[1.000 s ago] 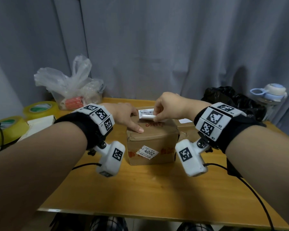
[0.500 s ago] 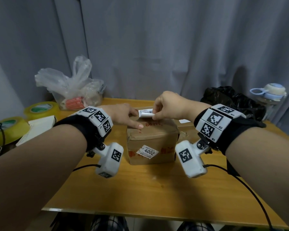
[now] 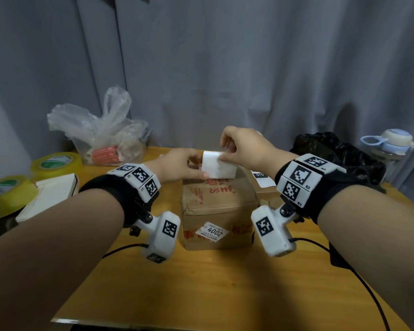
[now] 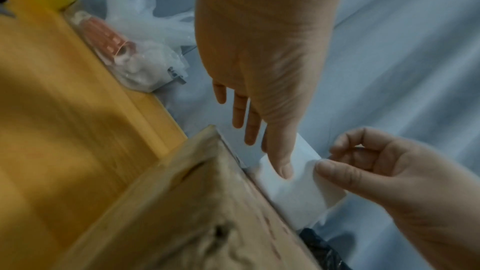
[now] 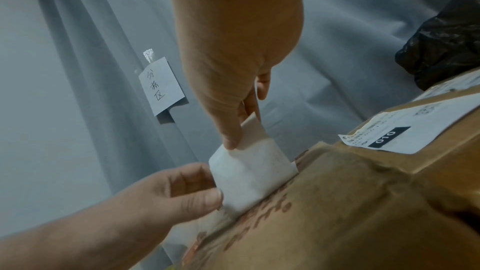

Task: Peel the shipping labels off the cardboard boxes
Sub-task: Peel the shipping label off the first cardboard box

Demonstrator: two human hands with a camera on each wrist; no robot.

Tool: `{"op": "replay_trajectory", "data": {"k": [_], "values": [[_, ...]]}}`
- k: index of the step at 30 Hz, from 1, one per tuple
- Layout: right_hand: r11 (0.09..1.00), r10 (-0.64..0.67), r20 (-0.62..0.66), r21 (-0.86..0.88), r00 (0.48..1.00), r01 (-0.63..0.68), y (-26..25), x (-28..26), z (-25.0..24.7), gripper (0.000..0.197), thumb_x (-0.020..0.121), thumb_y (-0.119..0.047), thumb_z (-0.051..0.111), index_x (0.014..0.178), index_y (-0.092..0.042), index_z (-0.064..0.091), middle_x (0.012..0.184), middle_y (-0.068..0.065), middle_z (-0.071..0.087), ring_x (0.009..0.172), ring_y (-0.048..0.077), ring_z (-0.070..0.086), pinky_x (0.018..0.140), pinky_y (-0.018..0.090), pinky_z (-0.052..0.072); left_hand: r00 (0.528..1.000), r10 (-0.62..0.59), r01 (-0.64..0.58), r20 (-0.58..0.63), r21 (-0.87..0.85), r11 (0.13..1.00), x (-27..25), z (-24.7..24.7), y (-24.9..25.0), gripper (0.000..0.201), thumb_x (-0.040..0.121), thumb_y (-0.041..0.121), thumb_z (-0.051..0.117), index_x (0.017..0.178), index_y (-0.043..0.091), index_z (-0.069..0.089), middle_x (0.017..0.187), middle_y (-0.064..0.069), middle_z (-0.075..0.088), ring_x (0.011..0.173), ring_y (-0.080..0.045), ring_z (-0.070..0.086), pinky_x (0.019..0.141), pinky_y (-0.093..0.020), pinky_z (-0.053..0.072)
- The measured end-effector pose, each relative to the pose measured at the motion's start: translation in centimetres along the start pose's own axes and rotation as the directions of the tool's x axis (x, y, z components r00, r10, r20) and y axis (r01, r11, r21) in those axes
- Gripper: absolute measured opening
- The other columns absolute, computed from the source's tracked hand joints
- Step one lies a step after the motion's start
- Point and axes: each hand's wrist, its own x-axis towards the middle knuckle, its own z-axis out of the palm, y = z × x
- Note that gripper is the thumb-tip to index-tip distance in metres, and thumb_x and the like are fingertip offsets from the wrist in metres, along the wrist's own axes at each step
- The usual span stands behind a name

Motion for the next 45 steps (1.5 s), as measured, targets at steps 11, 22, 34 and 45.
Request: {"op": "replay_trajectory", "data": {"k": [11, 22, 34, 45], "values": [[0.990, -0.051, 0.153, -0.125, 0.987, 0.071, 0.9, 0.6, 2.4, 0.051, 0.071, -0.052, 0.071, 0.112, -0.027, 0.052, 0.115, -0.008, 0.060, 0.111, 0.017, 0.050, 0.097, 0.037, 0.029, 0.991, -0.007, -0.021, -0.131, -0.212, 0.977, 0.6, 0.1, 0.6, 0.020, 0.084, 0.028, 0.069, 0.083, 0.008, 0.067, 0.087, -0.008, 0.066, 0.081, -0.015, 0.058, 0.078, -0.033, 0.050], [0.994, -0.063, 0.117, -0.082, 0.991, 0.073, 0.7, 1.0, 2.1, 0.034, 0.074, -0.041, 0.073, 0.099, -0.024, 0.057, 0.100, -0.003, 0.067, 0.096, 0.017, 0.059, 0.093, 0.032, 0.029, 0.987, -0.052, 0.010, 0.153, 0.264, 0.965, 1.2, -0.6, -0.8, 0.064, 0.074, 0.054, 0.069, 0.127, 0.020, 0.058, 0.113, 0.005, 0.055, 0.111, -0.015, 0.051, 0.092, -0.027, 0.039], [1.000, -0.015, 0.118, 0.018, 0.993, 0.013, 1.2, 0.6, 1.3, 0.023, 0.078, -0.041, 0.070, 0.083, -0.018, 0.068, 0.089, -0.002, 0.068, 0.092, 0.018, 0.060, 0.090, 0.032, 0.042, 0.985, -0.064, 0.034, 0.160, 0.188, 0.982, 1.4, -0.6, -0.6, 0.057, 0.076, 0.044, 0.072, 0.123, 0.016, 0.059, 0.114, 0.003, 0.052, 0.107, -0.014, 0.050, 0.091, -0.025, 0.038], [1.000, -0.015, 0.106, 0.024, 0.994, 0.012, 1.2, 0.9, 1.2, 0.027, 0.075, -0.043, 0.072, 0.082, -0.017, 0.071, 0.091, 0.000, 0.070, 0.094, 0.019, 0.061, 0.096, 0.039, 0.042, 0.976, -0.106, 0.063, 0.190, 0.222, 0.973, 1.6, -0.7, -0.4, 0.059, 0.075, 0.047, 0.072, 0.124, 0.018, 0.057, 0.116, 0.004, 0.052, 0.108, -0.013, 0.049, 0.092, -0.026, 0.036]]}}
